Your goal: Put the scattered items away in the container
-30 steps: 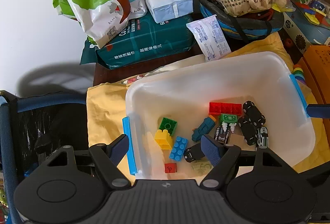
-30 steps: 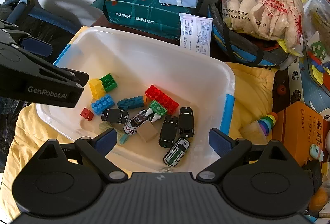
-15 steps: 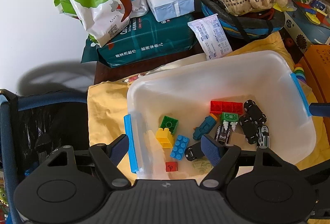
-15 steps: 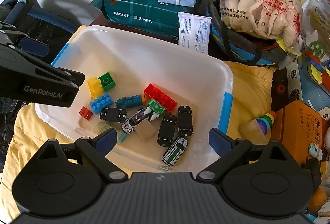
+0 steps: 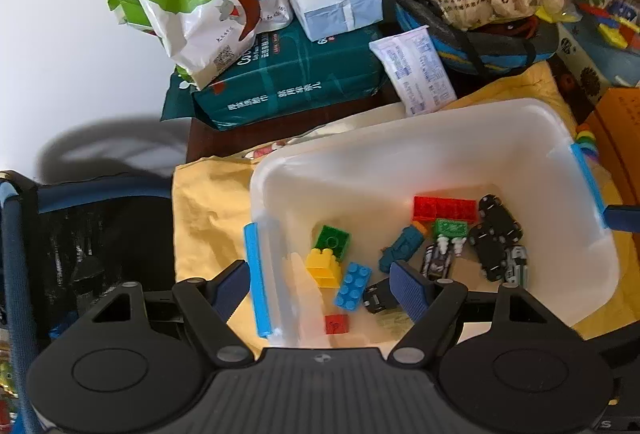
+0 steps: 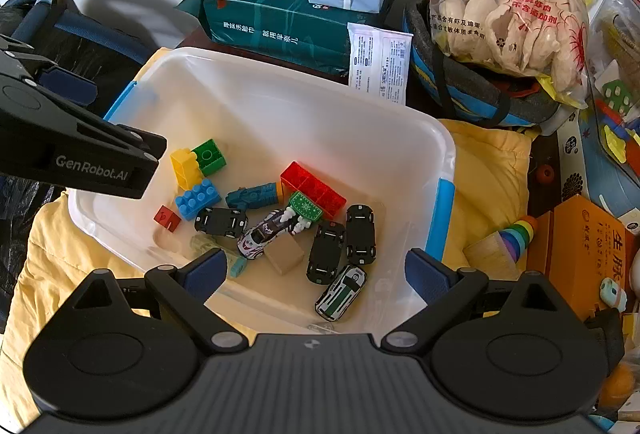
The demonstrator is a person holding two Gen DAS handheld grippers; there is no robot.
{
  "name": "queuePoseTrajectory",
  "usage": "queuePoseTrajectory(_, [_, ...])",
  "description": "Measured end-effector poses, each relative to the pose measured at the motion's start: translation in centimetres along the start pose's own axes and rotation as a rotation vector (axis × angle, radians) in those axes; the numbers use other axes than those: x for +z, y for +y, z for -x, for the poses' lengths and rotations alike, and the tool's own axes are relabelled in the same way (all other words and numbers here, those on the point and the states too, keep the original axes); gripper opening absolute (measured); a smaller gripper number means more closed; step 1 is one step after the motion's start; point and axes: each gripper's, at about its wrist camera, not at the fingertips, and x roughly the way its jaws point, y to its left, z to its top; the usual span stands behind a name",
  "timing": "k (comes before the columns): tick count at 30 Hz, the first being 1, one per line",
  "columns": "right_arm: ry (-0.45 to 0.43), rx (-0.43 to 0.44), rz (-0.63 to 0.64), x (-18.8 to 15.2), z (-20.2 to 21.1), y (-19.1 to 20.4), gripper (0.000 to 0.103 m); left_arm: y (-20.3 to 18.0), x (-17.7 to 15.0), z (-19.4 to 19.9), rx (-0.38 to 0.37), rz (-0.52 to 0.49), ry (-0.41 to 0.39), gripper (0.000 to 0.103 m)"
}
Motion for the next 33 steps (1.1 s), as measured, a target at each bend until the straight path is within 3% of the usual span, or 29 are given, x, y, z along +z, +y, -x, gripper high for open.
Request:
queuePoseTrajectory(4, [-0.005, -0.004, 0.009, -0.1, 0.0, 0.2, 0.098, 0.2, -0.1, 0.2, -0.014, 0.022, -0.024, 0.08])
queuePoseTrajectory(12, [-0.007, -0.005, 0.01, -0.2, -0.1, 0.1, 0.098, -0.9, -0.2, 1.1, 0.037, -0.03, -0.101, 0.08])
queuePoseTrajectory(17, [-0.007, -0.004, 0.009, -0.3, 0.0, 0.1, 0.098, -0.2, 0.2, 0.6, 0.019, 0.033, -0.059, 0.076])
queuePoseTrajectory(20, [-0.01, -0.006, 0.01, -0.3, 0.1, 0.1, 0.098, 1.0, 0.1, 0.3, -0.031, 0.095, -0.042, 0.074])
queuePoseTrajectory(25, [-0.011, -0.008, 0.006, -0.4, 0.1, 0.0, 0.098, 0.2, 0.0, 0.9, 0.048, 0.015, -0.083, 0.073])
queuePoseTrajectory(29, [-0.011, -0.007, 0.012, -0.4, 0.1, 0.3, 0.098, 0.5, 0.2, 1.4, 0.034, 0.024, -0.094, 0.073])
queuePoseTrajectory(33, [-0.016, -0.007, 0.019, -0.5, 0.4, 0.5, 0.098, 0.3, 0.0, 1.8, 0.066, 0.0, -0.122, 0.074])
